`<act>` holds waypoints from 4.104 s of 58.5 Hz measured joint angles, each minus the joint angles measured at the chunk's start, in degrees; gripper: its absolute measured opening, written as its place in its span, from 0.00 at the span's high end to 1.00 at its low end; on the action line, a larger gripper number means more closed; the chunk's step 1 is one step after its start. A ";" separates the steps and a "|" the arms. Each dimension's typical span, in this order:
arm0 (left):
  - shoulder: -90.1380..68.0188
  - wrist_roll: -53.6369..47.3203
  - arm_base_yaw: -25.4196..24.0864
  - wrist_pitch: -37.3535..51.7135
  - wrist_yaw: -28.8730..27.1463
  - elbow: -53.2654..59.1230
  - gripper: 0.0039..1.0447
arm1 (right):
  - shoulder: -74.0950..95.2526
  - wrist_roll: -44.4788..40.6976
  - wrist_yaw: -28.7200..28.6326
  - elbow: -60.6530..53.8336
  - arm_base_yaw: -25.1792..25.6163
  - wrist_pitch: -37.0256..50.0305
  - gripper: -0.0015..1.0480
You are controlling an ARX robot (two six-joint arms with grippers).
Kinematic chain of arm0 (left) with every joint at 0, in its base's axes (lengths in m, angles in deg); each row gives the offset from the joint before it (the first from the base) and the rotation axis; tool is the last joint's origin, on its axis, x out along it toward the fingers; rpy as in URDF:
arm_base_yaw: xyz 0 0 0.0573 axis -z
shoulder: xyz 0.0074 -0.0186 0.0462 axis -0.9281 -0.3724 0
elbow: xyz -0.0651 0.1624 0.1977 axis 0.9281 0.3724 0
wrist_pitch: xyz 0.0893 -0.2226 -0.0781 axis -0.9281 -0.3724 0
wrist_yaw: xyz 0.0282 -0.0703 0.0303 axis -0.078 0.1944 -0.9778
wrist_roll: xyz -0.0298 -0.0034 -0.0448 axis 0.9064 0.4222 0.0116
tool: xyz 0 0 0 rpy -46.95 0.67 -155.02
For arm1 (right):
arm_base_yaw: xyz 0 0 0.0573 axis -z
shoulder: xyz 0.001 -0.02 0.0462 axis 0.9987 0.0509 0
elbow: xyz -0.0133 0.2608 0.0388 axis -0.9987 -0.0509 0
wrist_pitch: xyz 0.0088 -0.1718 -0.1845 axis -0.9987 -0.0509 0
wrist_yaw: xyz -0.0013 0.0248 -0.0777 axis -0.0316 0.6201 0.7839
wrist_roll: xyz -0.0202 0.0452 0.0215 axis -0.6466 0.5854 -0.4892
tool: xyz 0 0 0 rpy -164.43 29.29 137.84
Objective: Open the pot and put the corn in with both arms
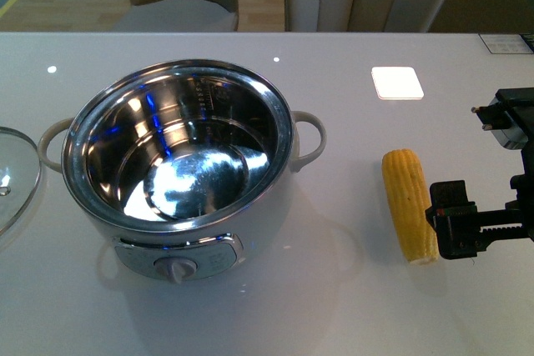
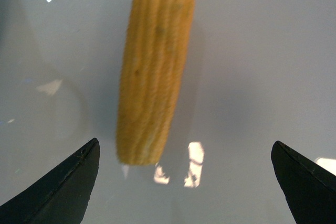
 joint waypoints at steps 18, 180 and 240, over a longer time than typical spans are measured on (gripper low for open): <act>0.00 0.00 0.00 0.00 0.00 0.00 0.07 | 8.68 2.60 0.83 2.38 -1.20 6.49 0.08; 0.00 0.00 0.00 0.00 0.00 0.00 0.07 | 20.37 37.90 -16.72 48.00 -23.93 -14.75 0.84; 0.00 0.00 0.00 0.00 0.00 0.00 0.07 | 19.23 36.98 -16.98 43.36 -23.12 -12.83 0.08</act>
